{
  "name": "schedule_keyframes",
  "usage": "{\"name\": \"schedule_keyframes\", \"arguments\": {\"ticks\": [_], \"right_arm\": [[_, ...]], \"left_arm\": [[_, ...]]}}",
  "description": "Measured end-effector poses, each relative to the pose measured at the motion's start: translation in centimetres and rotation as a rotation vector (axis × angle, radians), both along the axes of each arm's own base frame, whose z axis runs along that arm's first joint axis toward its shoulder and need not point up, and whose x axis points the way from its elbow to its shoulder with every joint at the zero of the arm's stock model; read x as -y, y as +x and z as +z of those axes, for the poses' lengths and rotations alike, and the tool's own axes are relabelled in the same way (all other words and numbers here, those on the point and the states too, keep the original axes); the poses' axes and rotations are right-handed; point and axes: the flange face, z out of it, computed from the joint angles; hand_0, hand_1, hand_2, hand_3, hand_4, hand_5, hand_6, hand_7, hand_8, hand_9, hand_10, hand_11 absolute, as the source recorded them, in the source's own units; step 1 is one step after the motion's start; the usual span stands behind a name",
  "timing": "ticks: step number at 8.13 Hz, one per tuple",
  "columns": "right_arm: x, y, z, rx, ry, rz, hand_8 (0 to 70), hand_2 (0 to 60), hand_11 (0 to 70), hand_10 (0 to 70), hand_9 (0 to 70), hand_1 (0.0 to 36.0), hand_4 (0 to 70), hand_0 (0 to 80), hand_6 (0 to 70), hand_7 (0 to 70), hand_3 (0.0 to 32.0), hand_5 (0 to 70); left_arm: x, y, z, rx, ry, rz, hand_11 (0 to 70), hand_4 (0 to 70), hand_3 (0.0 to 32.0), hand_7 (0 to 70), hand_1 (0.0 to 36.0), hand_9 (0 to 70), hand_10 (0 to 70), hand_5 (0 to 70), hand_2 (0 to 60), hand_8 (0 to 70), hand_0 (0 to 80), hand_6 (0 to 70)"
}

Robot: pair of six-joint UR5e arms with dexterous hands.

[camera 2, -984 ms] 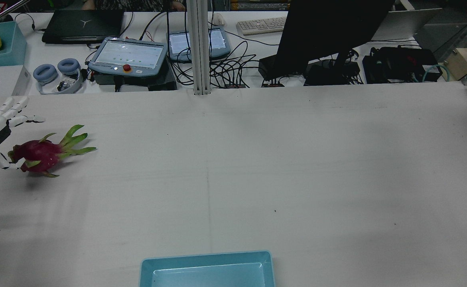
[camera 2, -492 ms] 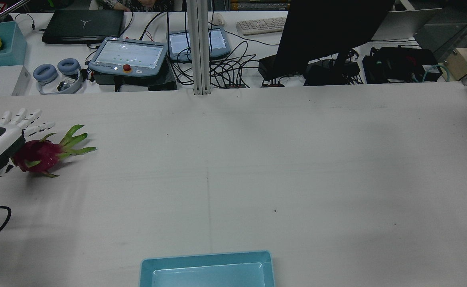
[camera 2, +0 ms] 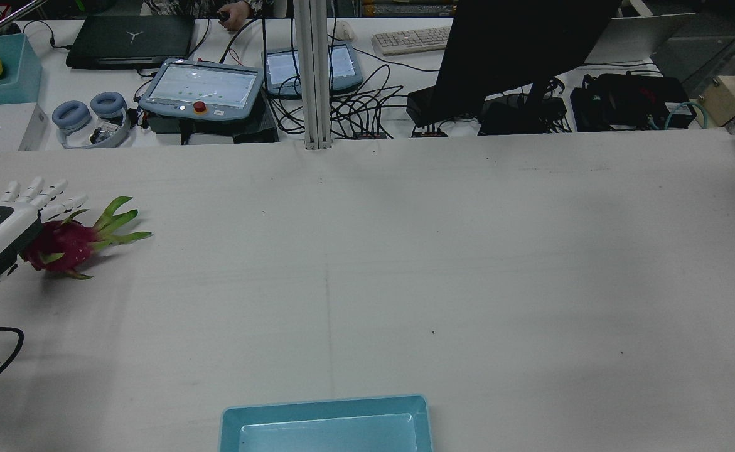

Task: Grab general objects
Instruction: 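Move the left hand down beside the pink dragon fruit, then close the left hand's fingers around the pink dragon fruit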

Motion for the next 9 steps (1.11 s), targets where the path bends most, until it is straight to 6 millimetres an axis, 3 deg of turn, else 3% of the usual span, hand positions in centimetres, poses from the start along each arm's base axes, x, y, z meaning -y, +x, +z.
{"name": "schedule_keyframes", "arguments": {"ticks": [3, 6, 9], "right_arm": [[0.0, 0.0, 0.0, 0.000, 0.000, 0.000, 0.0, 0.0, 0.0, 0.0, 0.0, 0.0, 0.0, 0.0, 0.0, 0.0, 0.0, 0.0], [0.0, 0.0, 0.0, 0.000, 0.000, 0.000, 0.0, 0.0, 0.0, 0.0, 0.0, 0.0, 0.0, 0.0, 0.0, 0.0, 0.0, 0.0], [0.0, 0.0, 0.0, 0.000, 0.000, 0.000, 0.0, 0.0, 0.0, 0.0, 0.0, 0.0, 0.0, 0.0, 0.0, 0.0, 0.0, 0.0]], "left_arm": [[1.1, 1.8, 0.1, 0.006, -0.006, 0.011, 0.0, 0.0, 12.2, 11.5, 36.0, 0.9, 0.0, 19.1, 60.0, 0.0, 80.0, 0.0], [1.6, 2.8, -0.1, 0.026, 0.000, 0.017, 0.0, 0.0, 9.6, 13.5, 36.0, 1.3, 0.0, 29.9, 60.0, 0.0, 80.0, 0.0], [2.2, 3.4, 0.3, 0.045, -0.002, 0.018, 0.0, 0.0, 9.6, 14.6, 36.0, 1.5, 0.0, 29.5, 60.0, 0.0, 80.0, 0.0]]}}
